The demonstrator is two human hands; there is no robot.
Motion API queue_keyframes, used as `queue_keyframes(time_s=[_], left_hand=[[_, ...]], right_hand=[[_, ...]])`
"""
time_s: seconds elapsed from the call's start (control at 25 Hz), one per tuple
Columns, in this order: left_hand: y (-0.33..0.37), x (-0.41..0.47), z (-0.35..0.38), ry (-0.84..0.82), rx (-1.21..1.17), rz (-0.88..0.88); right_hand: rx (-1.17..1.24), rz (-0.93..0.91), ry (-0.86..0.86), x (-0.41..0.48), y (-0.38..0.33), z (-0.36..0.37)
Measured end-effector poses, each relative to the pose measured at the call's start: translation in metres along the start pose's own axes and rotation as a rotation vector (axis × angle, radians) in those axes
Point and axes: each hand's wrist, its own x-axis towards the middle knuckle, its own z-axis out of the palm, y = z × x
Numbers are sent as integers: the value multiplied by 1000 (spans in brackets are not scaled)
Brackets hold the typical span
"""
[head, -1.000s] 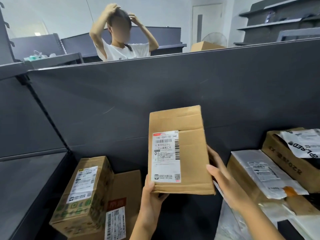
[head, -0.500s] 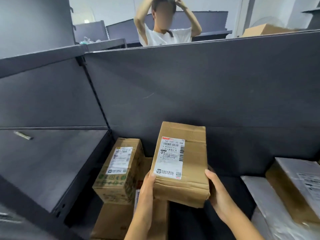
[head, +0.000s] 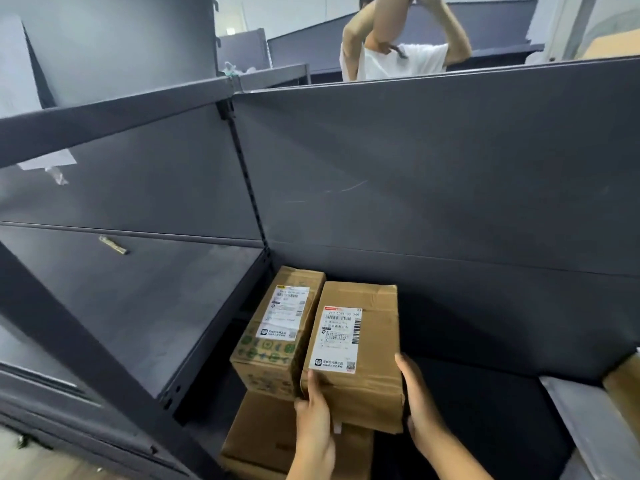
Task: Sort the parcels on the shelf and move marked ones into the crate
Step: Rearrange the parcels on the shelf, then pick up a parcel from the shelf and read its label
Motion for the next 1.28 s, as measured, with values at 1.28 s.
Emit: queue_keyframes(time_s=[1.28], left_hand=[[-225, -82, 162, -766, 1132, -283]], right_hand=[[148, 3, 1042, -119, 13, -284]])
